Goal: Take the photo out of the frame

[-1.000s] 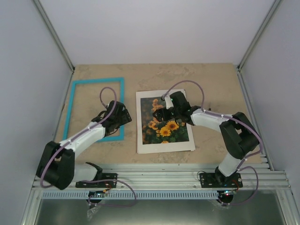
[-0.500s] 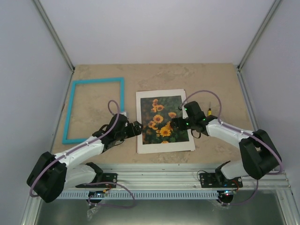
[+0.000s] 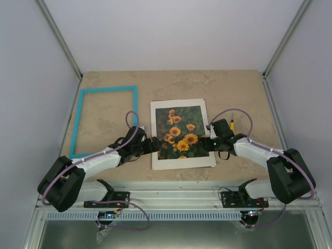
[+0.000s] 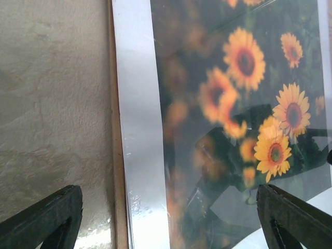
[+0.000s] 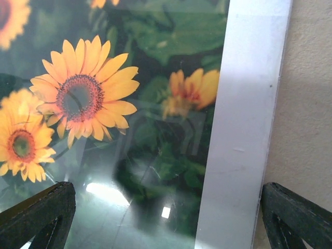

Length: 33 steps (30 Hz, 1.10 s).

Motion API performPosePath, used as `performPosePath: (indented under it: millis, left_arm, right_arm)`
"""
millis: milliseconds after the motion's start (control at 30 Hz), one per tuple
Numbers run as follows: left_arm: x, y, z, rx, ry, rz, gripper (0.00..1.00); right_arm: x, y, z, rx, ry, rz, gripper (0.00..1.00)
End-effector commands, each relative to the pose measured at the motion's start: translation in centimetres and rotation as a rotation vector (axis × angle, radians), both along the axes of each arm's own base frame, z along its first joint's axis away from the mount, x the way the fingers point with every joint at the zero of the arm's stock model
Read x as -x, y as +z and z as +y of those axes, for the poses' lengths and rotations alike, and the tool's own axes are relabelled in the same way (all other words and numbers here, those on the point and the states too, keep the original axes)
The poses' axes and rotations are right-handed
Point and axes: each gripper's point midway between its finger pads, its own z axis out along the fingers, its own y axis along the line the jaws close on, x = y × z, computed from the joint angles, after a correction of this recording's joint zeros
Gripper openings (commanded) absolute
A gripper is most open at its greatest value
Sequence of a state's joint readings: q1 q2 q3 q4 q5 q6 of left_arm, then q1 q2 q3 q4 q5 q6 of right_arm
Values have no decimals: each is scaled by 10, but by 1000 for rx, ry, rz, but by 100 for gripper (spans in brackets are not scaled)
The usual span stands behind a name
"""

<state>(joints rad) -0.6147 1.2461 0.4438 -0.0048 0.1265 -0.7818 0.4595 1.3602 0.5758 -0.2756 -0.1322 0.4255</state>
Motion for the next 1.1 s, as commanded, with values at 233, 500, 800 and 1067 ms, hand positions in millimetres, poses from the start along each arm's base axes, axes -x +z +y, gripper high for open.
performPosePath:
  millis: [233, 500, 800, 1067]
  left_arm:
    - [-7, 1, -25, 21, -62, -13, 93]
    - [-14, 8, -31, 23, -58, -33, 93]
    - [-18, 20, -33, 33, -55, -54, 93]
    - [-22, 34, -29, 19, -42, -95, 93]
  right_arm:
    - [7, 5, 13, -87, 31, 11, 98]
    - [-2, 23, 17, -109, 35, -36, 98]
    - [-5, 28, 15, -99, 23, -58, 98]
    - [-8, 26, 9, -68, 2, -69, 98]
